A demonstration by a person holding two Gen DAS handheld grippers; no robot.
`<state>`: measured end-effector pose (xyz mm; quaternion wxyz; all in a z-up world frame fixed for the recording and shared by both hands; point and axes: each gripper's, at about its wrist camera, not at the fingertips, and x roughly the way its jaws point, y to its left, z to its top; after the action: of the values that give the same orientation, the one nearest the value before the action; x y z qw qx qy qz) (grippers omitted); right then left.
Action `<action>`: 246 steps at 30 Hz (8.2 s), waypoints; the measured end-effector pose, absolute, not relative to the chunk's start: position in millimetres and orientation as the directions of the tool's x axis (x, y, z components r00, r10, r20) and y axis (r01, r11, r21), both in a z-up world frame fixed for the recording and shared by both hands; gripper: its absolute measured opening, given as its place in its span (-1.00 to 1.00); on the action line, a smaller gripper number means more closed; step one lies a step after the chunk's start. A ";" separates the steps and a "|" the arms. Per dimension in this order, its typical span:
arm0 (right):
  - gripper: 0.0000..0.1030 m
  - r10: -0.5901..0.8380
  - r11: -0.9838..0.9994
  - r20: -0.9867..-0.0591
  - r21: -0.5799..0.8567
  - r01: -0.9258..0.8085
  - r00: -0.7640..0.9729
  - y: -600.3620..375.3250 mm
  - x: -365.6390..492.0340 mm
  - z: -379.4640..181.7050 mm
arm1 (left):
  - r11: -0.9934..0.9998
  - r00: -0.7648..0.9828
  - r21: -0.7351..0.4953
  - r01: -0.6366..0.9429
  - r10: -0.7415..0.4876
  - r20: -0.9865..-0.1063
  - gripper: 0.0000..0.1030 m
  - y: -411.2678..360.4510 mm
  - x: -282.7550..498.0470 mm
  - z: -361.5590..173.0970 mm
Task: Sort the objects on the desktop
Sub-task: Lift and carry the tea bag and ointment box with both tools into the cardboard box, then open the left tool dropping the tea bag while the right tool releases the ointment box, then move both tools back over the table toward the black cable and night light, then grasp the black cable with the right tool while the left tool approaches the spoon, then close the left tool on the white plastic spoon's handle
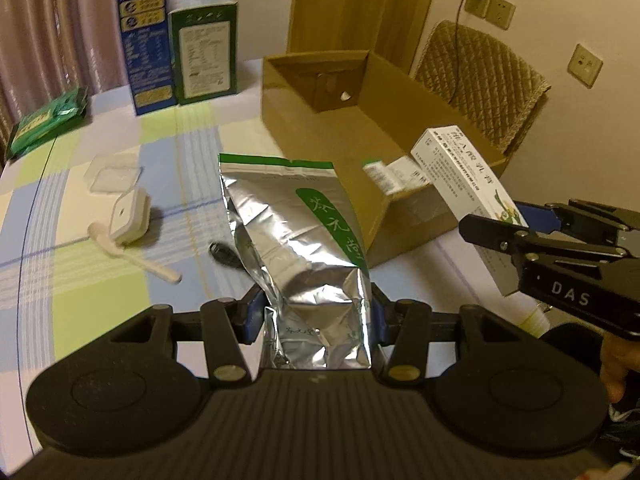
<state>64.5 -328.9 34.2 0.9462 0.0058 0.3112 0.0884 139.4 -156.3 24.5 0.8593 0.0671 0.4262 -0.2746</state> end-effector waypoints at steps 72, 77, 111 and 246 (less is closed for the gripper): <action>-0.31 0.106 0.992 -0.650 0.116 -0.040 0.752 -448.9 231.6 13.0 | 0.843 0.500 -0.266 0.467 -0.500 -0.707 -0.10 -274.2 293.6 27.0; -0.31 0.125 0.989 -0.631 0.139 -0.046 0.766 -445.4 235.3 18.3 | 0.849 0.513 -0.265 0.457 -0.496 -0.701 -0.08 -262.2 289.7 29.5; 0.92 0.201 0.979 -0.628 0.163 -0.126 0.752 -356.1 110.8 52.0 | 0.909 0.580 -0.192 0.369 -0.386 -0.717 0.93 -131.7 175.0 28.4; -0.83 0.336 0.922 -0.719 0.119 -0.369 0.608 -218.6 162.8 -105.4 | 0.957 0.666 0.108 0.271 -0.105 -0.739 -0.11 -37.9 225.2 -111.6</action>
<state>162.8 -218.6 -105.4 0.8965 -0.0209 0.3964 0.1967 225.2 -37.9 -111.6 0.9066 0.1049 0.3954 -0.1035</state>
